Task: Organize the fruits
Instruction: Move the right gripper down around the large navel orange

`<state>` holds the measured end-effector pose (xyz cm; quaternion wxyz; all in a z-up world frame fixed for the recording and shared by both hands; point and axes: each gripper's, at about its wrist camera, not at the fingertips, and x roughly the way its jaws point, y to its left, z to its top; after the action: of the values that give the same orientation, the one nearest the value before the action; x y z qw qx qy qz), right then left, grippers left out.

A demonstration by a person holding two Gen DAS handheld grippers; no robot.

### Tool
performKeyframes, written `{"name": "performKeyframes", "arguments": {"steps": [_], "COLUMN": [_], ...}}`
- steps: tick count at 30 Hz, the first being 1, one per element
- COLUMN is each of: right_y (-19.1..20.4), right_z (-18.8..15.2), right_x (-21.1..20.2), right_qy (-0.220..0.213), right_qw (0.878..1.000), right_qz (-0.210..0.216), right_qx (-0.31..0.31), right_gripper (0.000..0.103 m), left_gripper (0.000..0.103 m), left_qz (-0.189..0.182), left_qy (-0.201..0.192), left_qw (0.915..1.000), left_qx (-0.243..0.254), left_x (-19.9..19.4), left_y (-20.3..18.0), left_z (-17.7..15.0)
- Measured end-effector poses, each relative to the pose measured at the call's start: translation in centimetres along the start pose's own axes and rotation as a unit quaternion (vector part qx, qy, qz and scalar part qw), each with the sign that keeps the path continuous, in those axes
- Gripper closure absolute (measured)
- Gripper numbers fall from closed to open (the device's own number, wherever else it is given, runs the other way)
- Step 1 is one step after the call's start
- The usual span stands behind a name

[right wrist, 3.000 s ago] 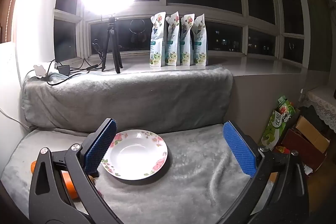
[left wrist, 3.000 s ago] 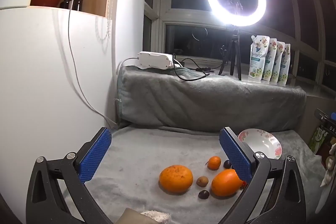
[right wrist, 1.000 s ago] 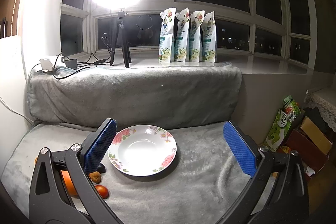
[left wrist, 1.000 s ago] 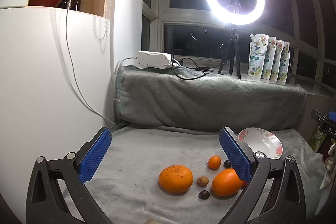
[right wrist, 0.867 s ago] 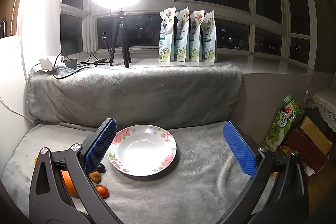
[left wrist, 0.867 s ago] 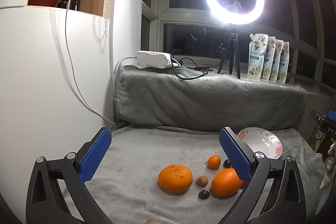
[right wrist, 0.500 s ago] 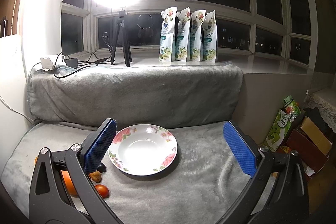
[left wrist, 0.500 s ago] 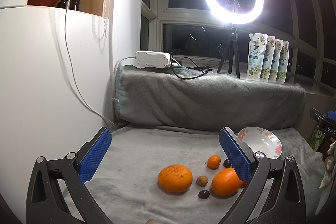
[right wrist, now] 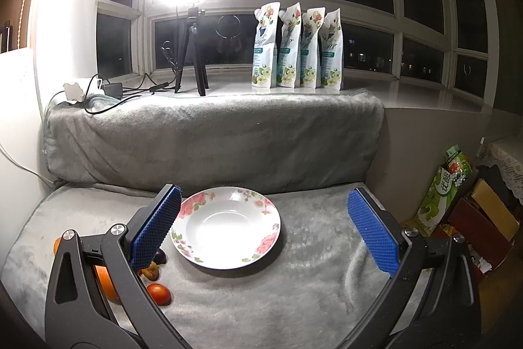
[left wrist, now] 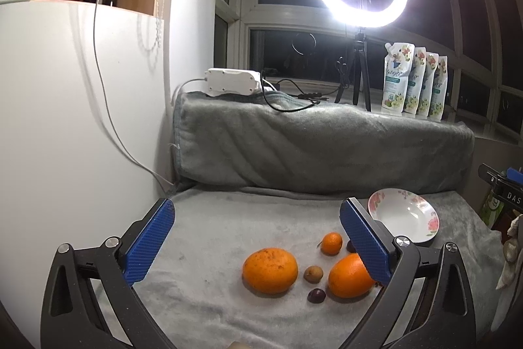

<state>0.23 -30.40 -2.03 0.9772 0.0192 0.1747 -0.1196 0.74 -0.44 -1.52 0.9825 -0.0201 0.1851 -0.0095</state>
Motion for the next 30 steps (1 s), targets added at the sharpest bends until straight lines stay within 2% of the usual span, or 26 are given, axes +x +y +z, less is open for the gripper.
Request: {"name": "performKeyframes", "arguments": {"steps": [3,7,10,13,18,21,25,28,30], "right_y": [0.0,-0.2,0.0,0.3,1.8,2.9,4.5,5.4,6.1], "right_z": [0.0,-0.4,-0.9,-1.5,-3.0,-4.2,-5.3,-5.7,-6.1], "right_x": [0.4,1.1,1.9,3.2,5.4,7.1,8.7,10.0,11.0], "right_qy": [0.007,0.026,0.049,0.085,0.144,0.185,0.225,0.257,0.28], "right_qw": [1.0,0.999,0.995,0.986,0.96,0.942,0.921,0.901,0.886], "right_qz": [0.009,0.048,0.092,0.146,0.24,0.279,0.318,0.349,0.368], "right_qx": [-0.001,0.0,0.002,0.004,0.007,0.017,0.022,0.031,0.042], "right_gripper": [0.0,0.0,0.0,0.0,0.0,0.0,0.006,0.011,0.015], "left_gripper": [0.002,0.005,0.007,0.009,0.013,0.017,0.022,0.025,0.031], "left_qz": [-0.005,-0.021,-0.036,-0.061,-0.107,-0.139,-0.175,-0.195,-0.203], "left_qy": [0.007,0.028,0.051,0.077,0.119,0.145,0.177,0.196,0.208], "left_qw": [1.0,0.9994,0.998,0.9952,0.9871,0.9795,0.9684,0.9607,0.9567], "left_qx": [-0.002,-0.004,-0.003,-0.006,-0.011,-0.013,-0.015,-0.02,-0.022], "left_x": [0.3,0.9,1.6,2.2,3.1,3.7,4.7,5.6,6.3], "left_y": [0.1,0.0,-0.2,-0.6,-1.8,-2.7,-4.0,-4.7,-5.0], "left_z": [-0.3,-1.2,-2.1,-3.1,-4.8,-5.8,-6.9,-7.5,-7.8]}}
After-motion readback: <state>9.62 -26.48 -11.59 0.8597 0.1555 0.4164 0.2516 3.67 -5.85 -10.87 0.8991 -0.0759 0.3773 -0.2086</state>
